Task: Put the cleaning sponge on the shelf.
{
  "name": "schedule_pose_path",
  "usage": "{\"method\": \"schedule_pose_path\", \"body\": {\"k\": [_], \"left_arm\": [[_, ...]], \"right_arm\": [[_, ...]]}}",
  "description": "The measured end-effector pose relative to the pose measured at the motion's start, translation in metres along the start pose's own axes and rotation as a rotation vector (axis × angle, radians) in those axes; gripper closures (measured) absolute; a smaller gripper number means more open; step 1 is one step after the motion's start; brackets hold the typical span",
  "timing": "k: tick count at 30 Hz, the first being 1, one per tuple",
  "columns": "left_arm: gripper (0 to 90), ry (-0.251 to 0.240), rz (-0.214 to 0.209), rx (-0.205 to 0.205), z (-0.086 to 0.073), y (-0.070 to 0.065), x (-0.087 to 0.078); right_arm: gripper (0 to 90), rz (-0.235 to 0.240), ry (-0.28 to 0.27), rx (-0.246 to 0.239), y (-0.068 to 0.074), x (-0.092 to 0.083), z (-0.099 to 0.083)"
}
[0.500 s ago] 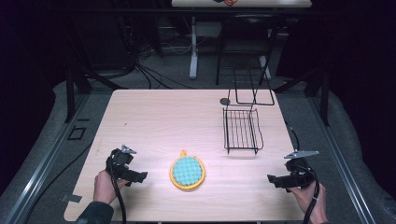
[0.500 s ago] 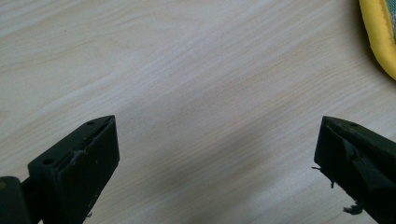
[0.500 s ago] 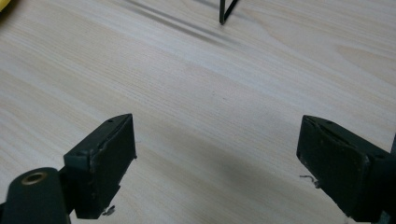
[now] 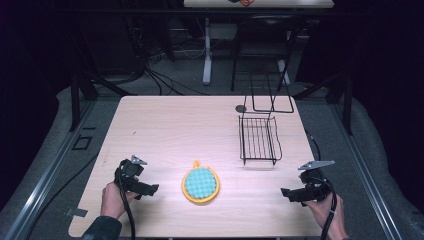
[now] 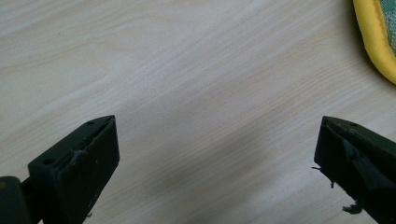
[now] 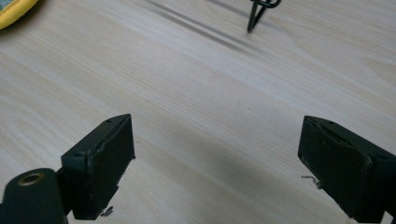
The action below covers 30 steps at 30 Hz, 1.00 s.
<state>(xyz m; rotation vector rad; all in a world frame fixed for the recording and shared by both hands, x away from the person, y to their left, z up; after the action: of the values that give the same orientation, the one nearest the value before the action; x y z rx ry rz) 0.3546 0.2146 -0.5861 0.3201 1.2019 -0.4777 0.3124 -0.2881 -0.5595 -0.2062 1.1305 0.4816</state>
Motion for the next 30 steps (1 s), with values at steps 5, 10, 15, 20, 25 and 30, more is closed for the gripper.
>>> {"method": "schedule_pose_path", "body": {"k": [5,10,15,20,25,30], "left_arm": [[0.2,-0.003,-0.004,0.003,0.001,-0.001,0.001],[0.2,-0.005,-0.013,0.005,0.003,-0.002,0.002],[0.2,-0.005,-0.016,0.001,0.003,-0.002,0.002],[0.2,-0.009,-0.023,-0.001,0.004,-0.003,0.002],[0.2,-0.015,-0.024,-0.003,0.004,-0.002,0.002],[0.1,-0.015,-0.022,0.004,0.004,-0.003,0.002]], "right_arm": [[9.3,0.010,0.003,-0.030,0.010,0.004,0.007],[8.5,0.022,0.008,-0.065,0.021,0.006,0.017],[6.7,0.043,0.010,-0.106,0.034,0.008,0.025],[5.7,0.062,0.001,-0.130,0.048,0.011,0.037],[5.2,0.084,0.002,-0.167,0.063,0.017,0.051],[4.8,0.102,0.003,-0.197,0.077,0.022,0.061]]}}
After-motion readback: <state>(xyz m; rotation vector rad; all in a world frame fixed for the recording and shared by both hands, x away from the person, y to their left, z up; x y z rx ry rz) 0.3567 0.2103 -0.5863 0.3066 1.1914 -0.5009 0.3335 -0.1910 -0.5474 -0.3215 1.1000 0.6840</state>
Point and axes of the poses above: each handheld gripper's, and its own axes: x roughly forward along the jaws, z roughly out of its top, y roughly to its left, the point moved 5 cm from there along x, roughly forward along the jaws, and after that the axes turned 10 degrees about y, right-handed, at the moved point
